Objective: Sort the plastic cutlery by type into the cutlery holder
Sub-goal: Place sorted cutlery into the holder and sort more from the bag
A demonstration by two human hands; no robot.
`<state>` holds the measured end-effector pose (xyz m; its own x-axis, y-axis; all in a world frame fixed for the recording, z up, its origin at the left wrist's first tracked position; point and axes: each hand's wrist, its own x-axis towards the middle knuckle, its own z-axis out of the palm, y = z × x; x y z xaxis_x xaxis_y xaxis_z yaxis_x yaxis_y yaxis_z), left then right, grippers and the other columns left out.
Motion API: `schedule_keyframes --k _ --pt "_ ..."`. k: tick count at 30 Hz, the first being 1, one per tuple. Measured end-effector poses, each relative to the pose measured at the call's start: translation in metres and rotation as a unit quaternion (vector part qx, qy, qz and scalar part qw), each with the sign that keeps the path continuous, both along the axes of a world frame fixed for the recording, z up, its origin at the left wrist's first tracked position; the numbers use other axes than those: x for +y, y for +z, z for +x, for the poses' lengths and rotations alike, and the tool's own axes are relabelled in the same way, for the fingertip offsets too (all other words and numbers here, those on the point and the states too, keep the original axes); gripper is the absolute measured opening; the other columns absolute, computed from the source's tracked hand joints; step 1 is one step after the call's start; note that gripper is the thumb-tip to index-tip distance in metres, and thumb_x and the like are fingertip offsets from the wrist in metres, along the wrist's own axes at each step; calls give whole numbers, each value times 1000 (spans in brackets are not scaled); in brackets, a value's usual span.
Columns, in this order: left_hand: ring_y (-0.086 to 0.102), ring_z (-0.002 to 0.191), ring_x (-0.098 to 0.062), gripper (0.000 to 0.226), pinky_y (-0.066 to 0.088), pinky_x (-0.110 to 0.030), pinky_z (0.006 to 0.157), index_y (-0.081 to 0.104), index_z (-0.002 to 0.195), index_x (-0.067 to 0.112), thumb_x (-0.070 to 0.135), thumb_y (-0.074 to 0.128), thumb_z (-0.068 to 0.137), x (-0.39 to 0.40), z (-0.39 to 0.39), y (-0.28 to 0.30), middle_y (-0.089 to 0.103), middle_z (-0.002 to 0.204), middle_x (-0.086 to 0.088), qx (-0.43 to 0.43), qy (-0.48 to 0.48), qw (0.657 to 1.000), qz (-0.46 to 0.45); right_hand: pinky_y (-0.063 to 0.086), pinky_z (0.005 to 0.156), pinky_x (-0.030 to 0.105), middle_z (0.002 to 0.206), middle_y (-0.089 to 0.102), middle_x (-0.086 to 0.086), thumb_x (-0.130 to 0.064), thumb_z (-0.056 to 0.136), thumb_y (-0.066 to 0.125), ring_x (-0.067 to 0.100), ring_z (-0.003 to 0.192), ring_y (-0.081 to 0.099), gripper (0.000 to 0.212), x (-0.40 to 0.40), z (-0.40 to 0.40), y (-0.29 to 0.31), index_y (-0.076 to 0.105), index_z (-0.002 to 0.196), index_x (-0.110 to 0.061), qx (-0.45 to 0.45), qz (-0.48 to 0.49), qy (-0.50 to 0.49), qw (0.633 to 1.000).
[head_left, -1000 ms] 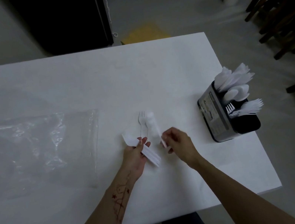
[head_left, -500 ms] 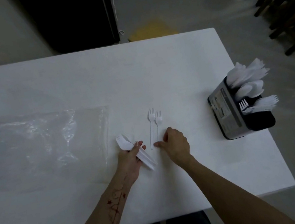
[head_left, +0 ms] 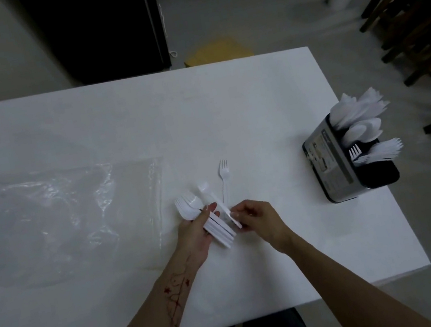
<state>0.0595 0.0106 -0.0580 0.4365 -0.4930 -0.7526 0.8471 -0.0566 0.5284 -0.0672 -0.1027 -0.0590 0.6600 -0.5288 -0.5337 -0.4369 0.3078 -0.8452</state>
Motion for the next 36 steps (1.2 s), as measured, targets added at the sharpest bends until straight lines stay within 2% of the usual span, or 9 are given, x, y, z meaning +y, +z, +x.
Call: schedule_keyframes --k 4,8,11,14,17,22,25,29,36 --pt "61 105 -22 33 57 -30 80 49 128 1 4 49 95 3 1 1 63 118 -10 -9 -20 999 -41 57 69 25 83 72 14 -4 87 70 18 74 68 7 5 1 1 74 92 0 17 12 -5 1000" --pt "61 99 -19 26 58 -27 71 52 119 4 0 48 94 7 1 1 64 109 -7 -20 -12 999 -37 60 68 30 75 72 9 -12 80 79 17 68 68 9 3 9 4 74 82 -5 56 -15 17 998" --pt "62 96 -18 17 52 -33 78 58 106 9 0 51 93 10 3 0 66 106 -6 -9 2 1000 -25 59 67 35 72 70 7 -30 79 80 17 63 64 26 0 22 -4 68 79 -7 124 -131 4 984" --pt "64 97 -20 22 53 -33 77 56 115 6 3 53 93 13 4 0 67 107 -7 -6 4 1000 -16 47 60 31 76 62 1 -45 81 74 17 66 56 36 1 38 -14 57 81 -13 211 -279 27 937" --pt "65 98 -22 26 54 -35 78 54 119 3 2 53 93 15 3 1 67 108 -9 -2 3 1000 -14 42 61 30 85 58 3 -47 83 71 19 73 56 39 5 48 -19 52 91 -14 266 -327 86 903" --pt "64 97 -24 21 51 -38 84 58 112 5 1 56 91 18 4 2 65 111 -11 12 17 1000 -4 50 64 33 87 65 8 -22 93 57 23 73 60 15 -1 41 -10 56 92 -8 244 -287 71 924" --pt "62 98 -23 14 51 -38 85 60 103 9 3 55 91 15 3 4 63 112 -9 16 17 1000 -9 58 63 30 84 72 10 -18 96 56 24 70 69 14 0 22 8 59 96 -4 86 -105 -35 990" --pt "59 106 -26 12 46 -44 95 58 105 12 12 53 94 7 -1 10 62 113 -8 10 0 999 -32 54 65 26 81 71 13 -10 95 60 20 69 66 16 6 -4 20 67 100 4 9 37 -31 999" --pt "60 99 -23 16 49 -40 90 56 105 9 1 51 93 -18 -19 26 61 108 -6 -22 -19 998 -60 57 61 24 71 72 11 -12 83 77 20 62 68 22 -2 -26 38 68 87 7 48 -8 -18 999"
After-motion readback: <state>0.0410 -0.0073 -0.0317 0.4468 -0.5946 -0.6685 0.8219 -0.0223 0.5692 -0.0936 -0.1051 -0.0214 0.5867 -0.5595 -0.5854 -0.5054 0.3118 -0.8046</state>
